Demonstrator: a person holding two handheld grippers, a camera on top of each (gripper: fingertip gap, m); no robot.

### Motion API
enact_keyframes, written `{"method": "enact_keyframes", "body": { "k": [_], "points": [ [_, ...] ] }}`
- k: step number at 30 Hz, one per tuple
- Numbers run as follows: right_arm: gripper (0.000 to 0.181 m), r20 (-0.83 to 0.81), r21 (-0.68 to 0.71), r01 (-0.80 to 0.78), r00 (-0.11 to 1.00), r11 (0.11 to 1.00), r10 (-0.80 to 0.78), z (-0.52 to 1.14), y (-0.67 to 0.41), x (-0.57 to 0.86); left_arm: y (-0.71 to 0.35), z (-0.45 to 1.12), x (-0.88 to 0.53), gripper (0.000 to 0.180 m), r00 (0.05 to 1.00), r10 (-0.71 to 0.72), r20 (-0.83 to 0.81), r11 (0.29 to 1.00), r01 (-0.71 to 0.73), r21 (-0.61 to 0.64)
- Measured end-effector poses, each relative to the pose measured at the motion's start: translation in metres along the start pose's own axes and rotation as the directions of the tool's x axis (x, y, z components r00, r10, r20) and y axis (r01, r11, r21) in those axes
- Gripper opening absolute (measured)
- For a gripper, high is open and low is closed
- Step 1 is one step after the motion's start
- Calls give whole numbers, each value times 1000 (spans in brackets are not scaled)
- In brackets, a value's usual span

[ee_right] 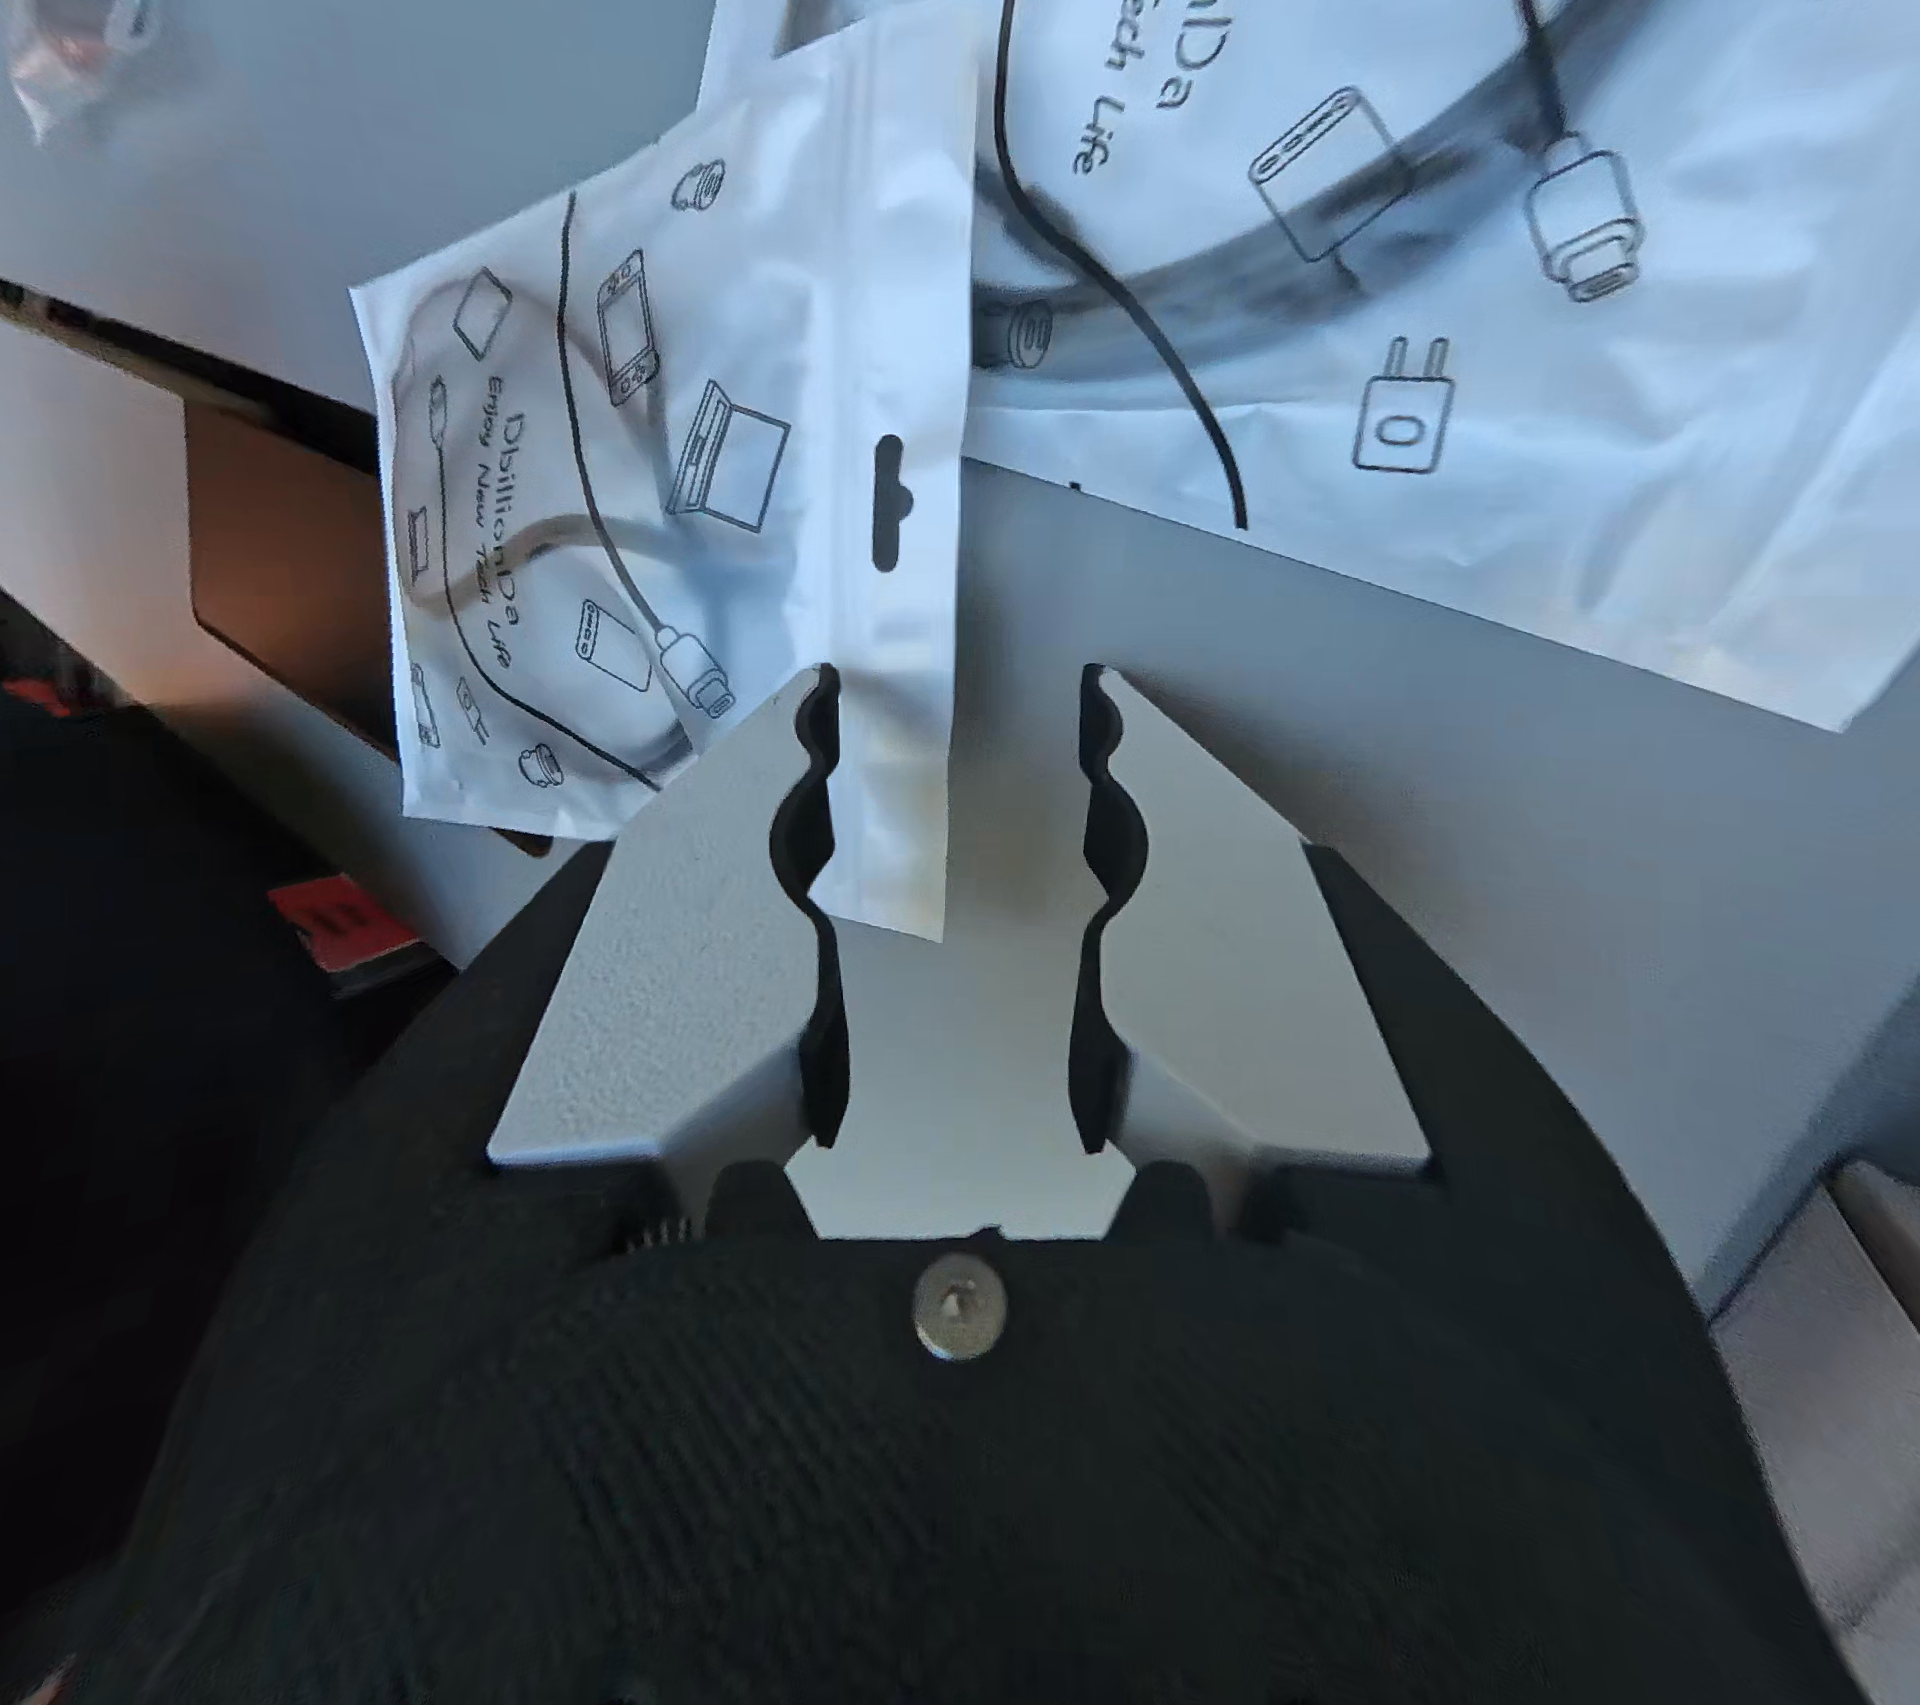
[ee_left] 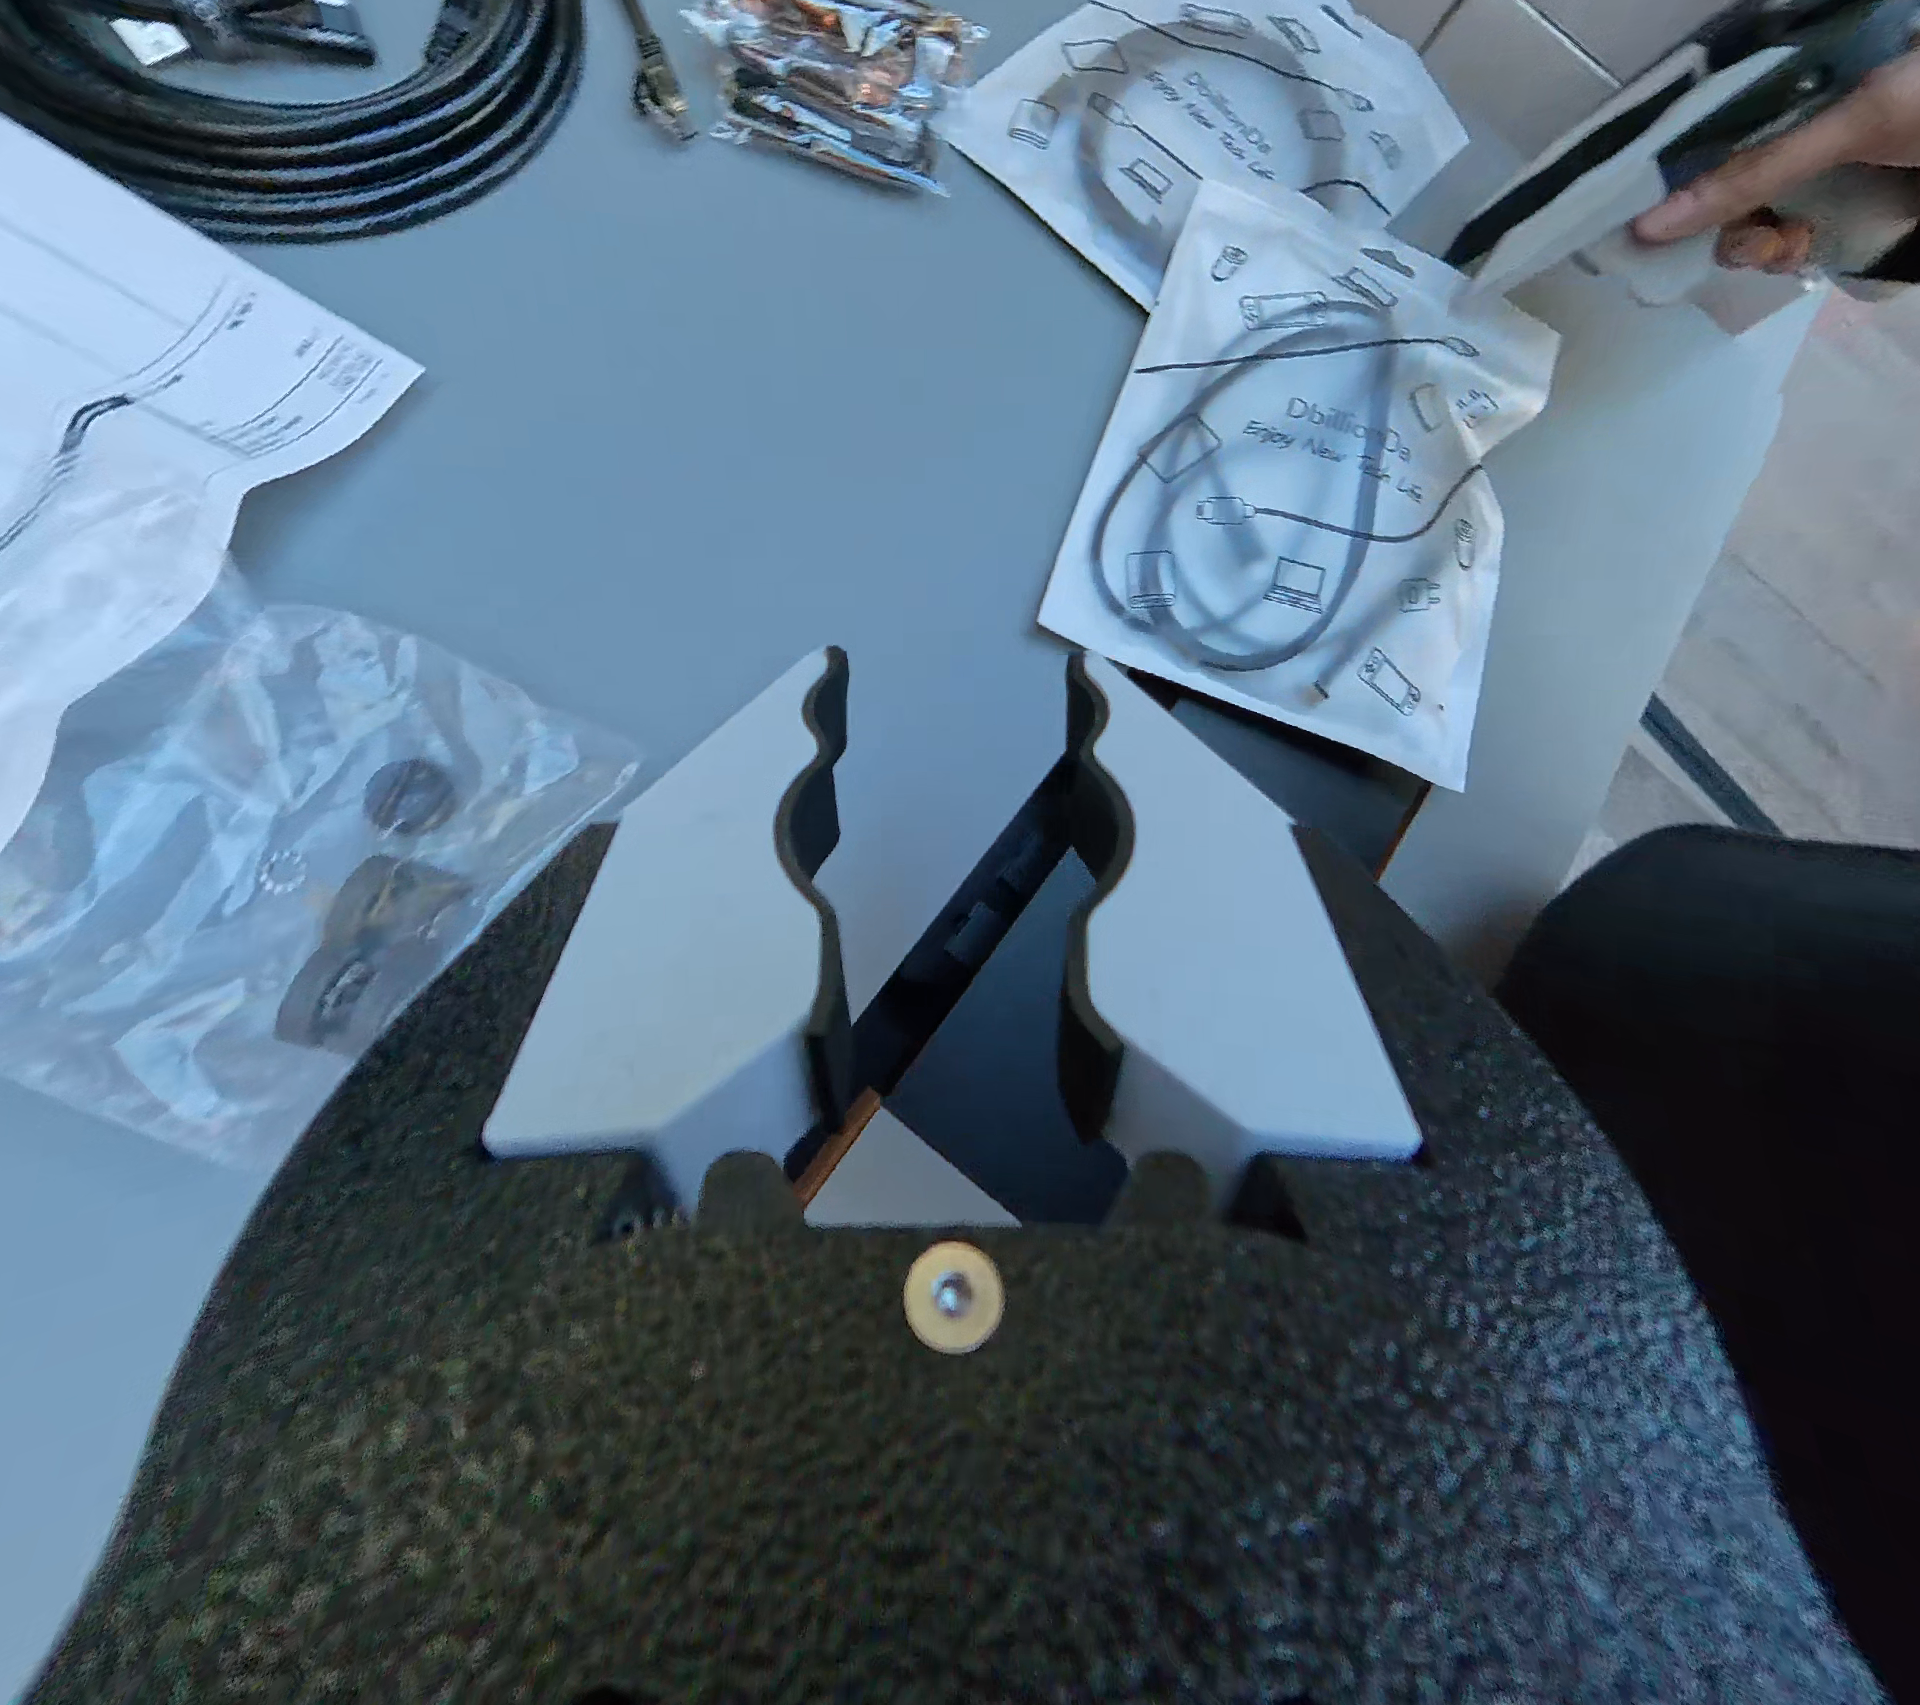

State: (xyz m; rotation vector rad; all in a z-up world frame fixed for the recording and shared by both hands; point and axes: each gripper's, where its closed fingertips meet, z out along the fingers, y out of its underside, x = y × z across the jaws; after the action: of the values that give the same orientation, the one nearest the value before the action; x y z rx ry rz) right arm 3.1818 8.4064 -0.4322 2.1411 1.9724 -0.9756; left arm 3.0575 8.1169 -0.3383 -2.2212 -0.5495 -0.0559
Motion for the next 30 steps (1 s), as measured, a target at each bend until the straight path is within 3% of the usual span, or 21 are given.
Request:
{"method": "enact_keyframes", "body": {
  "k": [6,11,15,19,23,30],
  "points": [
    [0,65,-3,97,993,995,-97,1,-5,-21,-2,5,19,39,998,46,-44,999,-46,-8],
    [0,74,291,10,997,957,-33,-38,-47,-51,2,13,36,40,995,55,-88,998,-56,-7],
    [0,-73,414,85,996,907,-60,-83,-83,-61,-3,25,54,48,980,142,-141,990,-144,-4],
    [0,-321,483,167,947,860,-3,-130,-125,-35,-14,38,66,50,963,212,-168,976,-216,-4],
    [0,-450,408,157,891,899,49,-131,-135,7,-24,42,74,50,958,225,-179,974,-225,20],
    [0,-697,119,269,708,956,-112,-112,-115,52,-24,39,61,49,968,207,-142,978,-205,28]
  ]
}}
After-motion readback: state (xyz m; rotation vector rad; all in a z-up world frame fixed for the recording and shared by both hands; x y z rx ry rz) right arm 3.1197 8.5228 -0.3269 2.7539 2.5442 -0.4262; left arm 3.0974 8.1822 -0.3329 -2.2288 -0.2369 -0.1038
